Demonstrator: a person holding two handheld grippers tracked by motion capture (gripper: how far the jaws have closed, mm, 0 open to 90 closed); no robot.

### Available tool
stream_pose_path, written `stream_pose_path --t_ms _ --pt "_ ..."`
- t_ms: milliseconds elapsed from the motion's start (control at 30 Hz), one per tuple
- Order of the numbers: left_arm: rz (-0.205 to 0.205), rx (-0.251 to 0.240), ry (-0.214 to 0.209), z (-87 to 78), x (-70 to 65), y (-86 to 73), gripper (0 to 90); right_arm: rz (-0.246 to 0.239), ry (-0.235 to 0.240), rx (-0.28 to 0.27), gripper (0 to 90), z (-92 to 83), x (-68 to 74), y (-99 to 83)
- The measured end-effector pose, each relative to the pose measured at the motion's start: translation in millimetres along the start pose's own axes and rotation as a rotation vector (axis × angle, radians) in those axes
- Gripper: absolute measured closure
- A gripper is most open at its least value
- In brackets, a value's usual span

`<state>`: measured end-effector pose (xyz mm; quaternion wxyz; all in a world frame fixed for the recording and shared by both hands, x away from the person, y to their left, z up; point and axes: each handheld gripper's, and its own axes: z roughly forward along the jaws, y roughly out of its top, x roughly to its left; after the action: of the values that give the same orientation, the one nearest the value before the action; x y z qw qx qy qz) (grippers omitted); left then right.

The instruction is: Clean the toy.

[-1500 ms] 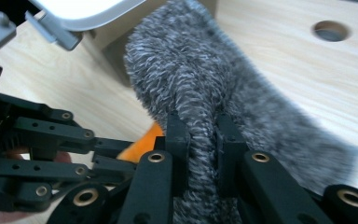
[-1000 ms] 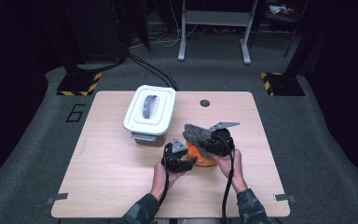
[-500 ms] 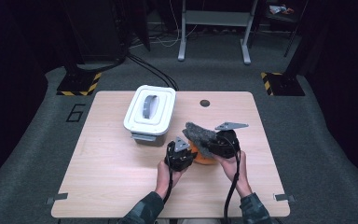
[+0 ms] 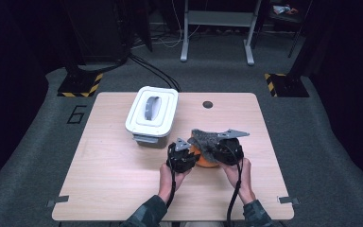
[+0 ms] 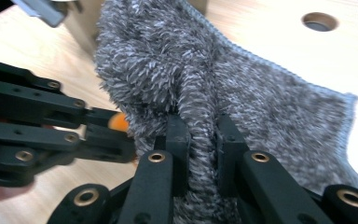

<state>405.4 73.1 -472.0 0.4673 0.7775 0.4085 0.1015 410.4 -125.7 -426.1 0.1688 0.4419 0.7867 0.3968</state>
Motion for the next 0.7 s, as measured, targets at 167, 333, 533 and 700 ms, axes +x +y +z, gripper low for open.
stream_pose_path --t_ms 167,333,533,700 --pt "0.0 -0.001 0.0 -0.2 1.6 -1.6 81.5 0.04 -0.046 0.004 79.4 -4.6 -18.2 -7.9" --pt "-0.008 0.004 -0.006 -0.1 4.6 -4.0 81.4 0.089 -0.077 0.02 79.3 -4.5 -41.6 -19.0" --pt "-0.011 0.013 -0.007 -0.2 8.1 -6.4 81.3 0.157 -0.096 0.057 79.3 3.2 -64.5 -33.1" --pt "-0.021 0.017 -0.007 -0.5 12.3 -9.2 81.2 0.205 -0.103 0.105 79.3 16.5 -74.8 -43.4"
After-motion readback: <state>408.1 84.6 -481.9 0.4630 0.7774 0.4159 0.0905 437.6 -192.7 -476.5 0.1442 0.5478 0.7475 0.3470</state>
